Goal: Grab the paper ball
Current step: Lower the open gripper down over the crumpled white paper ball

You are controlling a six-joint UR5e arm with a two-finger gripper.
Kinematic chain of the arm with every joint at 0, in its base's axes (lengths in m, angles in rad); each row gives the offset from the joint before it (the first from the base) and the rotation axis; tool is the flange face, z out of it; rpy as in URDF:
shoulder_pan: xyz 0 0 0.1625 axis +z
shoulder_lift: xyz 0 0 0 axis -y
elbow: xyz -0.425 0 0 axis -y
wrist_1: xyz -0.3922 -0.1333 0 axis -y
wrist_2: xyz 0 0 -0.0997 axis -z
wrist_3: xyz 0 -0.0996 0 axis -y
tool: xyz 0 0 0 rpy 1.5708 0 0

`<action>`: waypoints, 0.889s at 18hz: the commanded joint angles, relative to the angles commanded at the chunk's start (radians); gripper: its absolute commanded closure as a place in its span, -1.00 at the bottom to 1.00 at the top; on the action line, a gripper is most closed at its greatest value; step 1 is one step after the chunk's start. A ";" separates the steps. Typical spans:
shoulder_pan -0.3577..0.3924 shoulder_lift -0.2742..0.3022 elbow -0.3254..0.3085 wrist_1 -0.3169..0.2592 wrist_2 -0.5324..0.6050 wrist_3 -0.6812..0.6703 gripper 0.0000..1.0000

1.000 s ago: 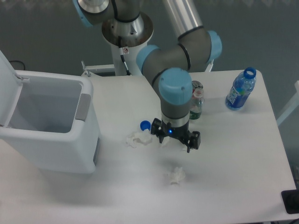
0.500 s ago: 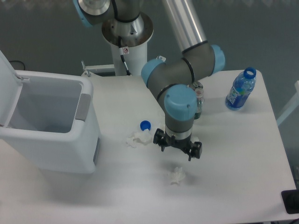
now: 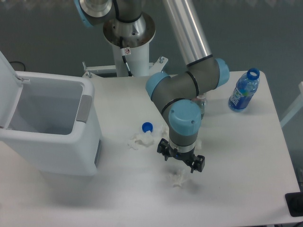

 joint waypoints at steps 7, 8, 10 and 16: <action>-0.015 -0.043 0.037 0.009 0.002 0.002 -1.00; -0.018 -0.043 0.035 0.014 0.002 0.002 -1.00; -0.020 -0.045 0.035 0.014 0.002 0.002 -1.00; -0.021 -0.054 0.034 0.014 0.003 0.002 -0.99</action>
